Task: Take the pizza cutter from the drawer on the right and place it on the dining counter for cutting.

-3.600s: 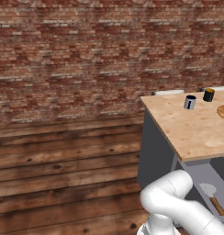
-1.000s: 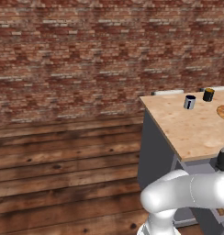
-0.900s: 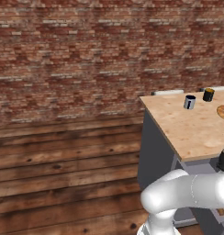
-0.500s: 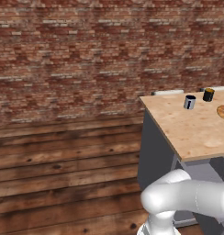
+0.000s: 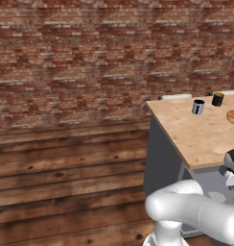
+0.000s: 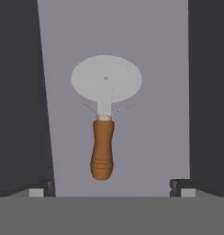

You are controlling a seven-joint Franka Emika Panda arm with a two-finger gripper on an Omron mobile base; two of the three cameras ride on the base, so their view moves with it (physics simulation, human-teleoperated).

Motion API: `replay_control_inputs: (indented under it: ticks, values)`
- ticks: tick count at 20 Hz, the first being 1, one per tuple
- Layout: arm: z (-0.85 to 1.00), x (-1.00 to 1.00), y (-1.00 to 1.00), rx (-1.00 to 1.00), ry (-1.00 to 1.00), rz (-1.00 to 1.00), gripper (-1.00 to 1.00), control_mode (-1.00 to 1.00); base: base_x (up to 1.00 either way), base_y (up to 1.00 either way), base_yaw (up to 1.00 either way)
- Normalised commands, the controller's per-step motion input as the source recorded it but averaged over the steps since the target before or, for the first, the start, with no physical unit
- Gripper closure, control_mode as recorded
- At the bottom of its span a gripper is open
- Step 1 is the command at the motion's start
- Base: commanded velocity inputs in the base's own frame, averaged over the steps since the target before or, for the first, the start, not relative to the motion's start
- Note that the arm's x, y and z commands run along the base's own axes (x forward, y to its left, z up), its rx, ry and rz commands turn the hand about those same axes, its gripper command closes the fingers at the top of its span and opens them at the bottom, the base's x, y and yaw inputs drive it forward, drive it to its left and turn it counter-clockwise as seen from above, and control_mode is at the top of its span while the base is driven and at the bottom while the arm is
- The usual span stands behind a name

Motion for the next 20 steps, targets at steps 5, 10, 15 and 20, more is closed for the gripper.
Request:
replay_control_inputs:
  ticks: [5,10,15,20]
  values:
    - [-0.16,0.04,0.0,-0.06,0.0,0.02,-1.0,-1.0,0.0,0.0,0.0]
    - [-0.12,0.01,-0.07,-0.01,0.0,0.09,-1.0,-1.0,0.0,0.0,0.0]
    - [0.0,0.0,-0.08,0.0,0.0,0.09,-1.0,-1.0,0.0,0.0,0.0]
    - [0.0,0.0,-0.04,0.0,0.0,0.06,-1.0,-1.0,0.0,0.0,0.0]
